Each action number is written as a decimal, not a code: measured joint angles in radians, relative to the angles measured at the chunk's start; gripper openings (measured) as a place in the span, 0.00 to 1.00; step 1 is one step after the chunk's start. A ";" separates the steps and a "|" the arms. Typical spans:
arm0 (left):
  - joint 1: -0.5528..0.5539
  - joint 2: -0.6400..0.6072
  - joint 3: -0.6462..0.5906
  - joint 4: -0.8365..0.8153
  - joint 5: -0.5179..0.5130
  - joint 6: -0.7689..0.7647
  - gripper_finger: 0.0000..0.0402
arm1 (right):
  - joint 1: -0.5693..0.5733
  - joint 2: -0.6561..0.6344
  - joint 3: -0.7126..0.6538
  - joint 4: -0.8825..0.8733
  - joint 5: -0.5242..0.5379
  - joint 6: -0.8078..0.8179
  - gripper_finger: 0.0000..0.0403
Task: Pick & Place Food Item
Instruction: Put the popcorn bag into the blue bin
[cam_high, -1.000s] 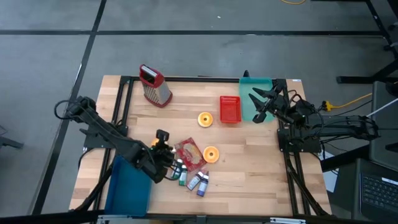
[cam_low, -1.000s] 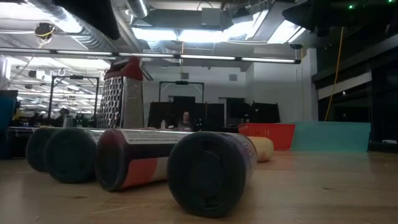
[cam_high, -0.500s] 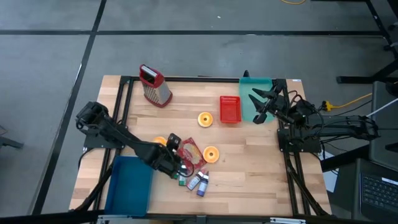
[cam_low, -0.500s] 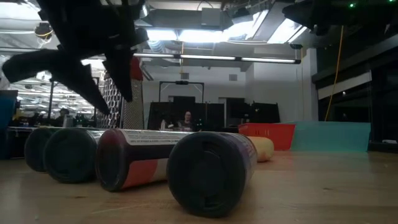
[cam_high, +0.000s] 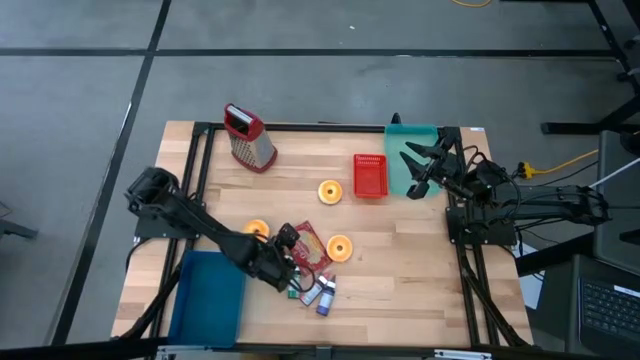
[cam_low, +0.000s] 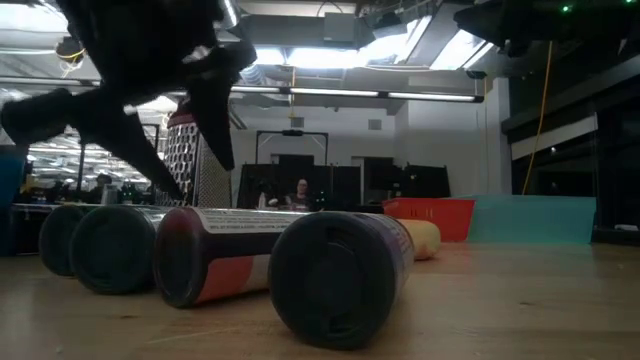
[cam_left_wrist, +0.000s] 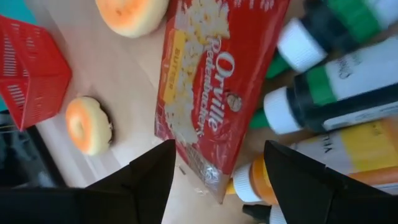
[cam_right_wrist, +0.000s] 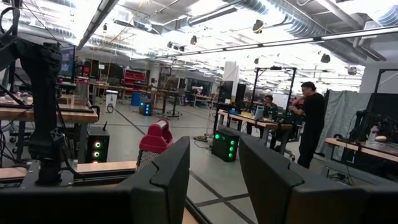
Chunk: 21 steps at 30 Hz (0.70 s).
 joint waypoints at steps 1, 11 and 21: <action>0.000 0.008 0.000 0.000 -0.014 0.008 0.60 | 0.000 0.000 0.000 0.000 0.000 0.000 0.35; 0.019 0.084 0.000 0.021 -0.031 0.010 0.60 | 0.000 0.000 0.000 0.000 0.000 0.000 0.35; 0.087 0.108 -0.069 0.163 -0.042 0.032 0.57 | 0.000 0.000 0.000 0.000 -0.001 -0.001 0.35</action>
